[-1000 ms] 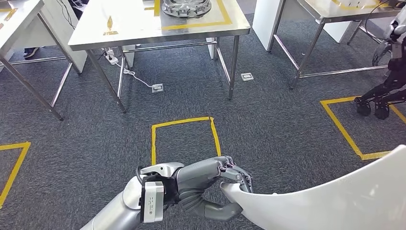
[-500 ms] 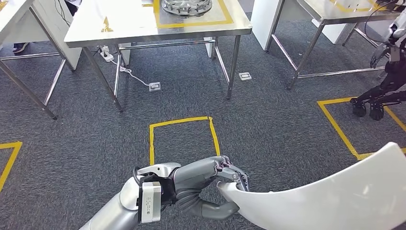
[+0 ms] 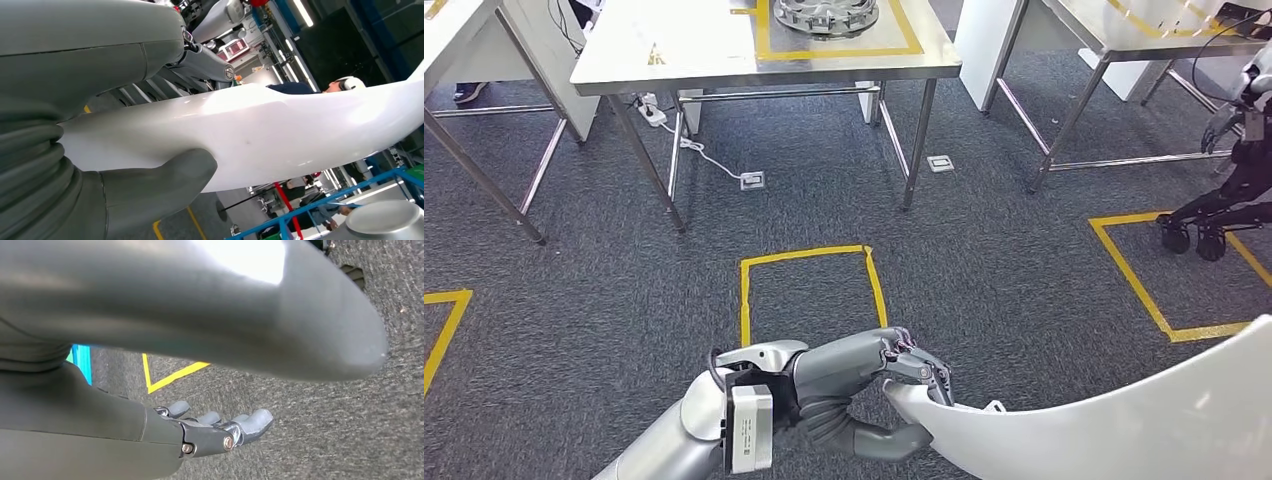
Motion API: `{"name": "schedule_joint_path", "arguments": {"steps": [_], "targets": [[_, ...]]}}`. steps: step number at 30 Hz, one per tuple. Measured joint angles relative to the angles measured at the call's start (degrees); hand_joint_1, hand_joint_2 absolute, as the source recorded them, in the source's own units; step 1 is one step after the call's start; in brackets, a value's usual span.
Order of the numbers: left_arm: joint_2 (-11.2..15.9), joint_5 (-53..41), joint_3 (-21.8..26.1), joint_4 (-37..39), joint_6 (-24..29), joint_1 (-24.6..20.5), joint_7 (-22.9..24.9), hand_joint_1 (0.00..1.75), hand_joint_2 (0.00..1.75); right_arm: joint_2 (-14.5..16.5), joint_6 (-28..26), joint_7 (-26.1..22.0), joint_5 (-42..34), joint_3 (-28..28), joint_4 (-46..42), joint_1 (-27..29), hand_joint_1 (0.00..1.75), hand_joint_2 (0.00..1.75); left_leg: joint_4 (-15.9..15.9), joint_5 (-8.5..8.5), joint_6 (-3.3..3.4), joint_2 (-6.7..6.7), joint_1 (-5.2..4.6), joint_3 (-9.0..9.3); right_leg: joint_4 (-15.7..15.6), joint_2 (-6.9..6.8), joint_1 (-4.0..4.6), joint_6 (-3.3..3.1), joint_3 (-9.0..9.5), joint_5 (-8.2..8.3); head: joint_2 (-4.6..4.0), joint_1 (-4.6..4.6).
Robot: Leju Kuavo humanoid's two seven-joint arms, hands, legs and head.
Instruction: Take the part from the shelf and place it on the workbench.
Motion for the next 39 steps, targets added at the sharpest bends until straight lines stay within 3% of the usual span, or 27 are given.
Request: {"name": "schedule_joint_path", "arguments": {"steps": [2,4,5,6,7,9,11,16,19,20,21,22,23,24,26,31,33,35,36,37,39], "targets": [[0.0,-0.7,-0.1,-0.8,0.6,0.2,0.1,1.75,1.75,0.0,0.1,-0.2,0.5,0.0,0.0,0.1,0.0,0.0,-1.2,0.62,0.42,0.22,0.25,0.75,4.0,0.02,0.16,-0.38,-1.89,-2.2,0.0,0.16],[0.0,-1.2,-0.4,-1.5,1.4,0.5,0.5,1.75,1.75,0.0,0.2,-0.5,1.0,0.0,0.0,0.3,0.0,0.0,-1.4,0.63,0.53,0.34,0.06,0.91,12.0,0.06,0.52,-0.82,-6.21,-5.81,0.0,0.34],[0.1,-1.3,-0.6,-1.9,1.7,0.8,0.8,1.75,1.75,0.0,0.4,-0.6,1.2,0.0,0.0,0.4,0.0,0.0,-1.3,0.54,0.46,0.33,-0.01,0.89,15.3,0.07,0.67,-0.91,-8.08,-6.76,0.0,0.39],[0.1,-1.4,-0.8,-2.3,2.0,1.1,1.0,1.75,1.75,0.0,0.5,-0.7,1.4,0.0,0.0,0.5,0.0,0.0,-1.1,0.39,0.33,0.3,-0.05,0.88,16.6,0.07,0.72,-0.98,-9.02,-6.58,-0.01,0.41],[0.2,-1.5,-1.0,-2.7,2.2,1.4,1.1,1.75,1.75,0.0,0.6,-0.7,1.6,0.0,0.0,0.6,0.0,0.0,-0.8,0.18,0.1,0.25,0.0,0.87,15.6,0.05,0.71,-1.05,-8.75,-5.27,0.0,0.42],[0.2,-1.5,-1.4,-3.4,2.4,1.6,1.3,1.75,1.75,-0.1,0.6,-0.6,1.7,0.0,0.0,0.7,0.0,0.0,0.2,-0.49,-0.64,0.15,0.21,0.81,8.9,-0.01,0.63,-1.2,-5.71,-1.55,0.0,0.49],[0.3,-1.5,-1.7,-3.9,2.5,1.7,1.4,1.75,1.75,-0.2,0.6,-0.6,1.7,0.0,0.0,0.7,0.0,0.0,1.1,-1.31,-1.6,0.1,0.09,0.6,4.1,0.06,0.79,-1.83,-3.51,0.13,0.0,0.57],[0.4,-0.4,-1.9,-3.9,2.5,1.3,1.4,1.75,1.75,-0.2,0.8,-1.0,1.7,0.0,0.0,0.8,0.0,0.0,2.8,-2.8,-3.33,0.16,0.24,0.05,3.6,0.11,0.98,-4.08,-3.35,0.01,0.0,0.12],[0.4,0.8,-2.0,-3.6,2.0,0.7,1.9,1.75,1.75,-0.2,1.1,-1.5,1.7,0.0,0.0,0.8,0.0,0.0,12.5,-7.46,-4.18,0.23,0.53,-4.73,3.6,0.0,0.97,-4.77,-3.19,-0.14,-0.01,-0.32],[0.4,1.1,-2.0,-3.4,1.8,0.6,2.2,1.75,1.75,-0.2,1.1,-1.6,1.7,0.0,0.0,0.8,0.0,0.0,15.7,-8.45,-4.29,0.23,0.6,-6.52,3.6,-0.01,0.99,-4.84,-3.13,-0.23,-0.01,-0.37],[0.4,1.3,-2.0,-3.3,1.7,0.6,2.4,1.75,1.75,-0.2,1.2,-1.6,1.7,0.0,0.0,0.8,0.0,0.0,17.3,-8.39,-4.32,0.23,0.65,-7.57,3.6,0.02,0.99,-4.86,-3.02,-0.35,0.0,-0.41],[0.4,1.4,-2.0,-3.1,1.5,0.5,2.6,1.75,1.75,-0.2,1.2,-1.7,1.7,0.0,0.0,0.8,0.0,0.0,16.7,-7.16,-4.26,0.24,0.7,-7.55,3.6,0.07,0.98,-4.82,-2.82,-0.5,0.0,-0.45],[0.3,1.5,-2.0,-3.0,1.4,0.4,2.8,1.75,1.75,-0.2,1.2,-1.7,1.7,0.0,0.0,0.8,0.0,0.0,14.0,-5.05,-4.14,0.24,0.73,-6.46,3.6,0.14,0.96,-4.71,-2.53,-0.69,0.0,-0.52],[0.3,1.5,-2.0,-2.9,1.4,0.3,2.9,1.75,1.75,-0.2,1.3,-1.7,1.7,0.0,0.0,0.8,0.0,0.0,9.9,-2.67,-3.95,0.26,0.76,-4.74,3.6,0.2,0.94,-4.54,-2.25,-0.9,0.0,-0.61],[0.2,1.6,-2.1,-2.8,1.3,-0.1,3.0,1.75,1.75,-0.2,1.2,-1.7,1.7,0.0,0.0,0.7,0.0,0.0,3.4,-0.12,-3.55,0.26,0.6,-1.92,3.6,0.28,1.13,-3.95,-1.94,-1.29,0.0,-0.73],[-0.3,2.0,-2.1,-2.1,0.8,-0.8,3.2,1.75,1.75,-0.1,1.2,-1.7,1.8,0.0,0.0,0.5,0.0,0.0,1.2,-0.11,-1.83,0.08,0.4,-0.92,3.9,0.17,1.02,-2.22,-1.77,-2.0,0.0,-0.54],[-0.7,2.3,-2.0,-1.4,0.4,-1.4,3.1,1.75,1.75,-0.1,1.2,-1.6,1.9,0.0,0.0,0.3,0.0,0.0,0.9,-0.18,-1.11,0.18,0.49,-0.48,9.2,0.12,1.14,-2.08,-4.43,-4.48,0.01,-0.14],[-1.0,2.4,-2.0,-0.5,0.1,-1.6,3.1,1.75,1.75,-0.1,1.2,-1.4,2.0,0.0,0.0,0.2,0.0,0.0,0.9,-0.46,-0.62,0.25,0.23,-0.32,16.9,0.13,1.41,-2.07,-9.03,-7.27,0.01,0.2],[-1.0,2.4,-2.0,-0.2,0.1,-1.6,3.1,1.75,1.75,-0.1,1.2,-1.4,2.0,0.0,0.0,0.2,0.0,0.0,0.9,-0.61,-0.47,0.25,0.07,-0.23,19.1,0.13,1.54,-2.13,-10.61,-7.44,0.01,0.27],[-1.1,2.4,-2.0,0.1,0.0,-1.6,3.1,1.75,1.75,-0.1,1.2,-1.4,2.0,0.0,0.0,0.2,0.0,0.0,1.0,-0.76,-0.37,0.22,-0.07,-0.08,19.1,0.13,1.67,-2.29,-11.17,-6.45,0.01,0.31],[-1.2,2.4,-2.0,0.5,0.0,-1.7,3.1,1.75,1.75,-0.1,1.2,-1.4,2.0,0.0,0.0,0.2,0.0,0.0,1.1,-1.19,-0.39,0.15,-0.26,0.44,13.0,0.12,1.98,-2.9,-8.89,-1.94,0.01,0.37]]}}
